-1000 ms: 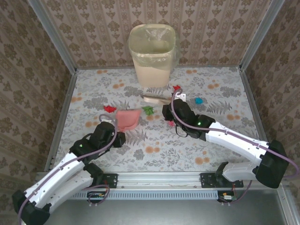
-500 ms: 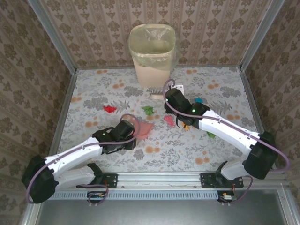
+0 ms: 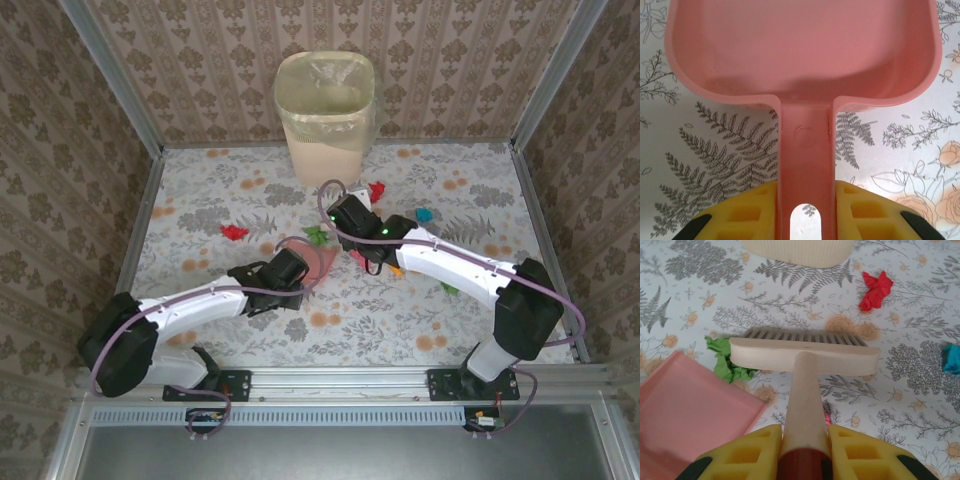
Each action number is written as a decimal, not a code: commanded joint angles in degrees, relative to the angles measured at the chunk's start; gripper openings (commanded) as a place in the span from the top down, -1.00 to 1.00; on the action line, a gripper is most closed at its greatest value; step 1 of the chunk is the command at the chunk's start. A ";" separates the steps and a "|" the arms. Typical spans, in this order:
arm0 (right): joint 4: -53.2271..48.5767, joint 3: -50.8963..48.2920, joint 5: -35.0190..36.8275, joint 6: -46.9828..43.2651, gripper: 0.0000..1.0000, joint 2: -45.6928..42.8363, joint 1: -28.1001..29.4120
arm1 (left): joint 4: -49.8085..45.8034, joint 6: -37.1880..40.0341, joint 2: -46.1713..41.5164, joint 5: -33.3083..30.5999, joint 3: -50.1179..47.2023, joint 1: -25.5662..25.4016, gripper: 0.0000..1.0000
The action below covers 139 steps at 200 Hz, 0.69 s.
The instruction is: Sweep away the paper scraps from the table
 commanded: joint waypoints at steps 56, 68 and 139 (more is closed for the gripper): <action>1.01 -3.19 -3.82 -6.46 1.00 -4.96 2.91 | 2.32 1.63 0.64 -5.56 -0.83 -0.35 1.00; 1.82 -4.13 -3.93 -7.48 1.00 -5.64 3.71 | 2.62 1.63 0.50 -5.89 -1.09 -0.24 1.00; 1.13 -6.54 -1.76 -10.57 1.00 -10.40 5.63 | 4.26 1.52 0.28 -7.27 -2.90 0.03 1.00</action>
